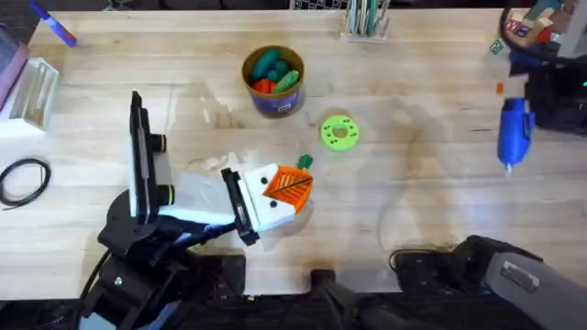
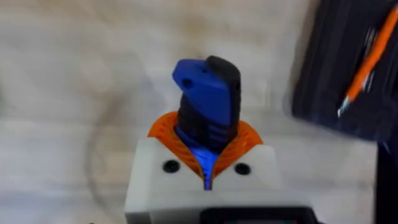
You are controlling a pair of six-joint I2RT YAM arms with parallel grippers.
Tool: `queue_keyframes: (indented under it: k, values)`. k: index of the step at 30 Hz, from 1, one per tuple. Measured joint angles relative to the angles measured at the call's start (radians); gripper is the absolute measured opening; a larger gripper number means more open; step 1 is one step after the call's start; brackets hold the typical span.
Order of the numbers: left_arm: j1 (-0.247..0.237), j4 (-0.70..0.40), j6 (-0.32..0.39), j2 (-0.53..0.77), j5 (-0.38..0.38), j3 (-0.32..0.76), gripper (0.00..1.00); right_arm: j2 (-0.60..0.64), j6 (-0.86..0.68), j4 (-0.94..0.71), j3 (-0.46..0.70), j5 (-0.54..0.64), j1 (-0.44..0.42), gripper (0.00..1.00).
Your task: Pick up the gripper from the table and insert it into the empty holder that is missing its gripper. Then pick up a screw, insert it into the mounting hole, and use the screwdriver to tighten it. Finally, clean up the table by picking up the vegetable and placing it into the bucket.
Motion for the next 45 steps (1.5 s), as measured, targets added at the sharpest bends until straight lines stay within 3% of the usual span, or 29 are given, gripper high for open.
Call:
queue_keyframes:
  k: [5, 13, 17, 24, 25, 32, 45]
  values:
    - [0.000, 0.000, 0.000, 0.000, 0.000, 0.000, 0.004, -0.221, 0.228, 0.255, -0.045, -0.209, 0.125, 0.021]
    - [0.000, 0.000, 0.000, 0.000, 0.000, 0.000, 0.004, -0.453, 0.494, 0.698, -0.219, -0.355, 0.520, 0.021]
    - [0.000, 0.000, 0.000, 0.000, 0.000, 0.000, 0.004, -0.441, 0.579, 0.892, -0.295, -0.370, 0.722, 0.021]
    - [0.000, 0.000, 0.000, 0.000, 0.000, 0.000, 0.004, -0.343, 0.628, 1.066, -0.316, -0.381, 1.012, 0.021]
    - [0.000, 0.000, 0.000, 0.000, 0.000, 0.000, 0.004, -0.312, 0.636, 1.125, -0.316, -0.384, 1.101, 0.021]
    - [0.000, 0.000, 0.000, 0.000, 0.000, 0.000, 0.004, -0.229, 0.640, 1.177, -0.316, -0.391, 1.204, 0.021]
    - [0.000, 0.000, 0.000, 0.000, 0.000, 0.000, 0.004, -0.185, 0.640, 1.189, -0.316, -0.391, 1.217, 0.021]
